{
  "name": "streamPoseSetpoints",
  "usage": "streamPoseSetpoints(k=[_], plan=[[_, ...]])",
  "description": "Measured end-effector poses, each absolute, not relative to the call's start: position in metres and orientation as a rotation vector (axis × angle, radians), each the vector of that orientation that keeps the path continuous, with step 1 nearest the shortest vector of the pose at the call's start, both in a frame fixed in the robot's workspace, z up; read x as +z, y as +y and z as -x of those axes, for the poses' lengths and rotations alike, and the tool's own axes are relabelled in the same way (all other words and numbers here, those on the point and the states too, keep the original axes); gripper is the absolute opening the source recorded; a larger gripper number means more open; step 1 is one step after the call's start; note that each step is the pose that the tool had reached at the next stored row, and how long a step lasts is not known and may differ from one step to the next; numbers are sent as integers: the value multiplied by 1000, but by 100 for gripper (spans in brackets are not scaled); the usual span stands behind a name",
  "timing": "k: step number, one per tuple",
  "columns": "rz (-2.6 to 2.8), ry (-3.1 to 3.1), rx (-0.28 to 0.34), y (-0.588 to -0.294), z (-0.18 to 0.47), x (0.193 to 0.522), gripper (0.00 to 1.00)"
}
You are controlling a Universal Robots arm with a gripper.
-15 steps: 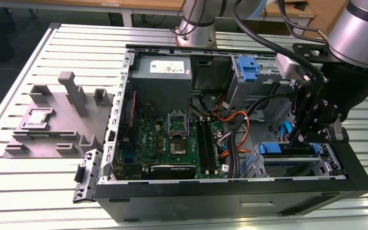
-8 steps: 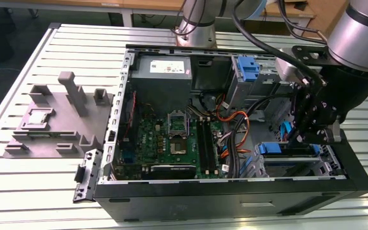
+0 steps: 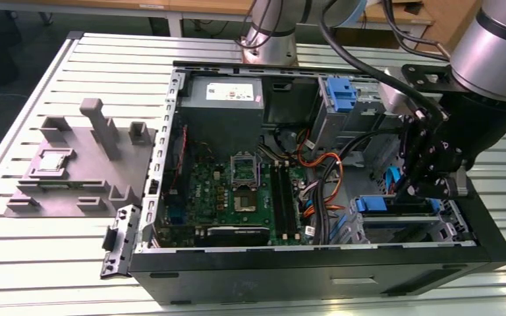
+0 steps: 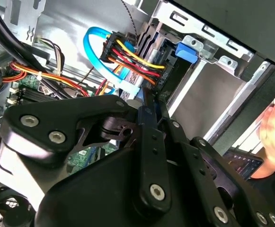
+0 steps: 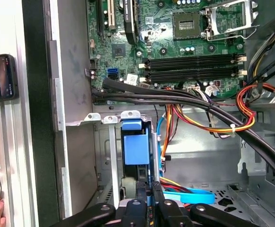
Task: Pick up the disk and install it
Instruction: 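Insert the second disk wire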
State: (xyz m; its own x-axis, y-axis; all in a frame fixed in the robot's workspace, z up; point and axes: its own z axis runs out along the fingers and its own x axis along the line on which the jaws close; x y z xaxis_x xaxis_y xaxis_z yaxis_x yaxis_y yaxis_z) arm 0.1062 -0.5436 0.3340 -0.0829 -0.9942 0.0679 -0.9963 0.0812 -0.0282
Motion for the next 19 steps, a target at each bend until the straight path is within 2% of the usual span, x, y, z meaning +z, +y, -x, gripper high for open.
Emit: streamPoseSetpoints(k=[16,17,18,19], plan=[[-2110,-2292,94,-550,-106,328,16],[-2111,-2292,93,-550,-106,329,17],[-2111,-2292,92,-550,-106,331,24],[-2110,-2292,93,-550,-106,333,24]])
